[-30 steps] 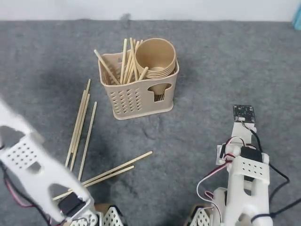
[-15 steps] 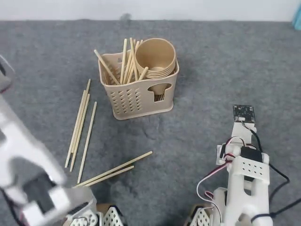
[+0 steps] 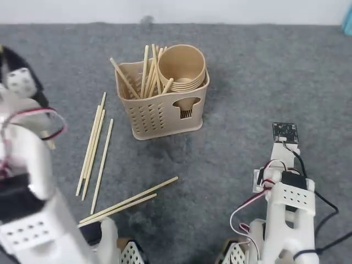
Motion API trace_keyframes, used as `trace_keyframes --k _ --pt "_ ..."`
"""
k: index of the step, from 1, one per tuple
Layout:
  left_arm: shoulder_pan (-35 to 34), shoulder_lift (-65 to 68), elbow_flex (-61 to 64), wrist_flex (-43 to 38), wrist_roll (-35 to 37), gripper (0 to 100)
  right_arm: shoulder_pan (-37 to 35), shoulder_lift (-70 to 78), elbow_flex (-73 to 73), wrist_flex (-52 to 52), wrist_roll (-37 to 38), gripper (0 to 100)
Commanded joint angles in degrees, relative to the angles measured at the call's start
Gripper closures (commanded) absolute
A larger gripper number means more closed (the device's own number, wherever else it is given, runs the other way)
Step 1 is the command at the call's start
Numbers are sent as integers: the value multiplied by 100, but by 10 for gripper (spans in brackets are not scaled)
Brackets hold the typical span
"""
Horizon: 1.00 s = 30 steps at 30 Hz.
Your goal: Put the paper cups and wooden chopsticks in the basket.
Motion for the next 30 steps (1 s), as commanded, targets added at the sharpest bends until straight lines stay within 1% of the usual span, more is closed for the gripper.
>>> trace_keyframes --k 1,4,7,8,9,10,13,17,22,25,30 --pt "510 -844 1305 -2031 -35 989 -13 -163 -35 -48 88 990" --pt "1108 -1371 2519 -3982 -9 989 -13 -163 -35 -48 88 990" --pt "1723 -1591 3547 -6048 -9 989 -13 -163 -35 -48 88 990" --pt "1890 -1591 3723 -6602 -9 989 -13 -163 -35 -48 88 990" --pt "2022 -1574 3811 -6936 -9 989 -13 -163 -35 -48 88 990" --pt "2145 -1512 3811 -7042 -9 989 -13 -163 -35 -48 88 990" --pt "2426 -1187 3574 -6927 -9 989 -13 -163 -35 -48 88 990" --pt "2629 -457 3310 -6857 0 989 -13 -163 -35 -48 88 990" --pt "2734 360 3310 -7411 0 989 -13 -163 -35 -48 97 990" --pt "2743 800 3380 -7569 0 989 -13 -163 -35 -48 97 990" --pt "2716 1187 3855 -7930 0 989 -13 -163 -35 -84 97 990"
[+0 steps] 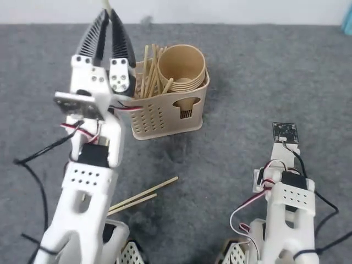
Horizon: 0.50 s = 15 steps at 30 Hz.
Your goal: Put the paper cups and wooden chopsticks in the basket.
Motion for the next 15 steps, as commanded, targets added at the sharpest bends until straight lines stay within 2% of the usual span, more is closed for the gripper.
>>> trace_keyframes --k 1,7,15 --pt "18 105 321 -475 0 989 -13 -163 -35 -84 97 990" --pt "53 149 1332 -1231 0 989 -13 -163 -35 -92 97 990" --pt "53 149 1947 -1565 0 988 -13 -163 -35 -84 97 990"
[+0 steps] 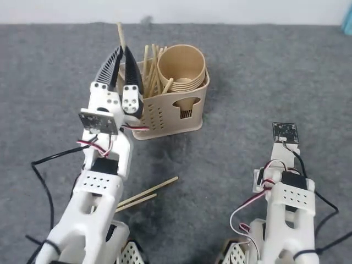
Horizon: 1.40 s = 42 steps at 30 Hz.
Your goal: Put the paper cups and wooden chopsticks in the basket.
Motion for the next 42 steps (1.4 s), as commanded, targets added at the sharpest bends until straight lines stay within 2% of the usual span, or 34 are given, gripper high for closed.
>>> trace_keyframes --k 1,6,13,18,24,26,28,33,35,38,42 --pt "35 9 66 -176 0 988 -13 -163 -35 -75 97 990" --pt "0 -44 338 -176 -18 981 -13 -163 -35 -66 97 990" --pt "-18 -53 514 -167 -26 810 -13 -163 -35 -84 97 990" --pt "-352 -53 356 -167 -35 830 -13 -163 -35 -92 97 990" --pt "-1222 -431 84 -35 -35 872 -22 -163 -35 -92 97 990" --pt "-1565 -844 40 484 -35 874 -31 -163 -35 -92 97 990" --pt "-1916 -1354 -145 1477 -18 874 -40 -163 -35 -92 97 990" --pt "-2629 -2400 -1393 5389 0 873 -48 -163 -35 -92 97 990" --pt "-2664 -2488 -1895 6576 0 872 -48 -163 -35 -92 97 990" --pt "-2664 -2312 -2308 7402 0 874 -48 -154 -35 -57 97 990" --pt "-2752 -1723 -2510 7657 0 874 -40 -154 -26 -48 97 990"
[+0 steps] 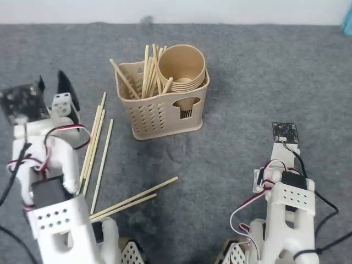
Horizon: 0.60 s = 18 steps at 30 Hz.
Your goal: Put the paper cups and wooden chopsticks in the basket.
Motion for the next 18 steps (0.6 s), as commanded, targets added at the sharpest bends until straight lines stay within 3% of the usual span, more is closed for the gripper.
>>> trace_keyframes --k 1,18 --pt "-202 571 -391 193 0 874 -40 -154 -26 -40 97 990" --pt "-369 5204 -2193 193 -26 874 -13 -163 -26 -40 97 990"
